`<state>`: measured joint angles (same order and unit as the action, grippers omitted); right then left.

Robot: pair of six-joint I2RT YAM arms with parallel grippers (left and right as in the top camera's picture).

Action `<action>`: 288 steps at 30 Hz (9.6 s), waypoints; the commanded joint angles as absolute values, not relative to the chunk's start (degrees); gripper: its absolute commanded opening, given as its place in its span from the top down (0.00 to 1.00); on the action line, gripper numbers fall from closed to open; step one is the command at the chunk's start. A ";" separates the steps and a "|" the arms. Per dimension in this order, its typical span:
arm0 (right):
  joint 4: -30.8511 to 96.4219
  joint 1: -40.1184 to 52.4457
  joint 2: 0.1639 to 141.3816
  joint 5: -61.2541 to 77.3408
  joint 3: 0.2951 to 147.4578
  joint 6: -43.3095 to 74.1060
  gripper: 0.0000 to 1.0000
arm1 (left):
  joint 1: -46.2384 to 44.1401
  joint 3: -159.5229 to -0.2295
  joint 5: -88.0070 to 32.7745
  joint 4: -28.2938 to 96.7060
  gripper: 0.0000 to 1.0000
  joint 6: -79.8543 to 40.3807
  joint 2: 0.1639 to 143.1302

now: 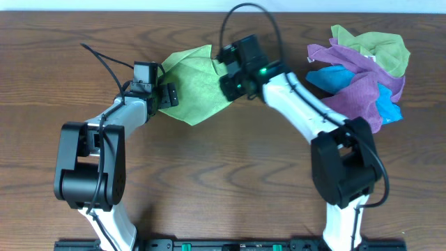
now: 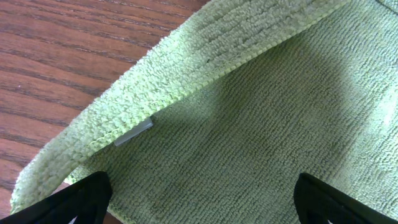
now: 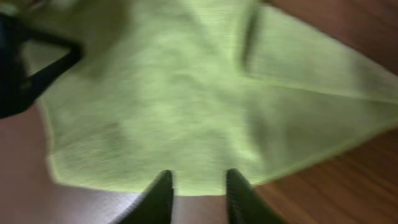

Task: Fold the cloth

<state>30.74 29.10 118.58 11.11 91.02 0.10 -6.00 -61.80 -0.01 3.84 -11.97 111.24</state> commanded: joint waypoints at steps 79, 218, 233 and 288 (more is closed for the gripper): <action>9.43 27.77 130.21 8.01 91.83 -10.79 0.60 | -2.22 -62.65 -3.05 10.26 0.04 -12.01 112.77; 24.18 30.76 112.20 3.97 64.47 22.17 0.99 | -7.90 -68.05 -3.97 -3.53 0.94 9.32 119.26; 35.68 25.78 109.01 9.21 83.68 14.20 0.99 | -6.28 -68.20 -4.01 -3.70 0.94 6.17 106.65; 13.54 19.31 109.47 28.97 57.28 17.87 0.34 | -17.47 -52.58 -23.40 22.13 0.94 -6.02 95.81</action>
<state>14.13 19.70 107.22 27.22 57.23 15.90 -16.38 -52.77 -23.99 22.81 -5.82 93.51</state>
